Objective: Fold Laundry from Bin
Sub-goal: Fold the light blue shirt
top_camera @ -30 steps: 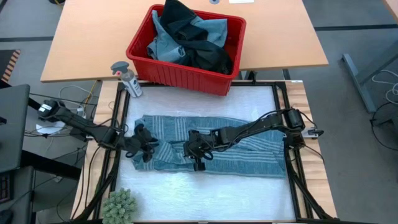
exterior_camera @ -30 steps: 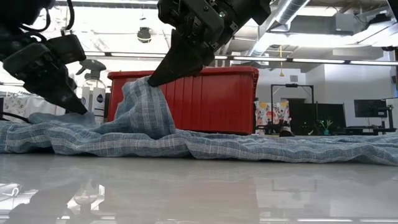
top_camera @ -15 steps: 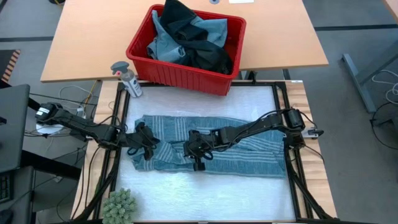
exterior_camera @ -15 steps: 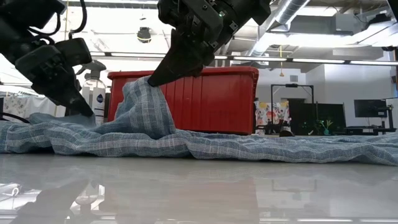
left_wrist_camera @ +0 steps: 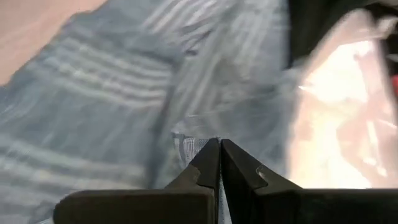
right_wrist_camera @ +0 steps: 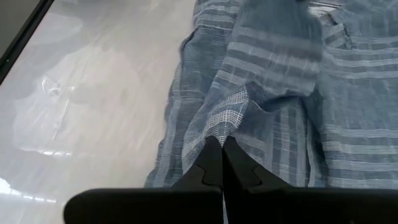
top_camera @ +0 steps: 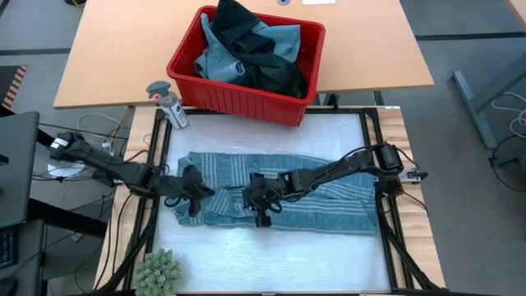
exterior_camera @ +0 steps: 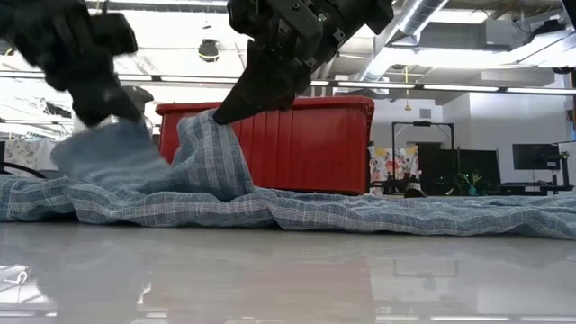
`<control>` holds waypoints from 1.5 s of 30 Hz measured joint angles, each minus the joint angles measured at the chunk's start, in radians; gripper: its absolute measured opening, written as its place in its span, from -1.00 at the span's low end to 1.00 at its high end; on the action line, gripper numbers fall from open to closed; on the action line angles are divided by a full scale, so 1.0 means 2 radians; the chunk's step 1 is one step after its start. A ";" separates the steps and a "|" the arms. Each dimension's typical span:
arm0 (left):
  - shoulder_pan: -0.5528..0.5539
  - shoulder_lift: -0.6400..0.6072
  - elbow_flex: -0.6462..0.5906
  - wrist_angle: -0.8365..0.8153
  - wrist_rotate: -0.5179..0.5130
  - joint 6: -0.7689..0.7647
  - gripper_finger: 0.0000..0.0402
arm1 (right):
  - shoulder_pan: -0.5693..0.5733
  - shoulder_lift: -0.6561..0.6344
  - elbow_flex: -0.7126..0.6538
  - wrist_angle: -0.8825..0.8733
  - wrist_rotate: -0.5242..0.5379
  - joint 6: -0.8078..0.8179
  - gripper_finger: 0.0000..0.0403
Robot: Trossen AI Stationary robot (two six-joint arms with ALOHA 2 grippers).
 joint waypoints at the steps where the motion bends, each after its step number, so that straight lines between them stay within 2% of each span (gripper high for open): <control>1: -0.010 0.000 0.009 -0.004 0.000 -0.002 -1.00 | 0.001 0.000 0.000 0.000 0.002 0.000 -0.92; 10: -0.106 0.007 0.020 -0.044 0.009 -0.050 -1.00 | 0.004 -0.004 0.000 -0.002 0.006 -0.011 -0.92; 15: -0.141 0.032 0.020 -0.069 0.003 -0.063 -1.00 | 0.004 -0.004 0.000 -0.020 -0.035 -0.033 -0.92; 19: -0.153 0.059 0.020 -0.065 0.003 -0.071 -1.00 | 0.003 -0.004 0.000 -0.027 -0.067 -0.036 -0.90; 23: -0.156 0.084 0.020 -0.060 0.000 -0.074 -1.00 | 0.003 -0.004 0.000 -0.027 -0.068 -0.036 -0.79; 35: -0.156 0.119 0.019 -0.048 -0.008 -0.077 -1.00 | 0.007 -0.004 0.000 -0.028 -0.074 -0.033 -0.72; 40: -0.156 0.119 0.019 -0.048 -0.013 -0.077 -1.00 | 0.012 -0.004 0.000 -0.028 -0.077 -0.034 -0.54; 45: -0.156 0.119 0.019 -0.049 -0.018 -0.086 -1.00 | 0.017 -0.004 0.000 -0.030 -0.086 -0.030 -0.16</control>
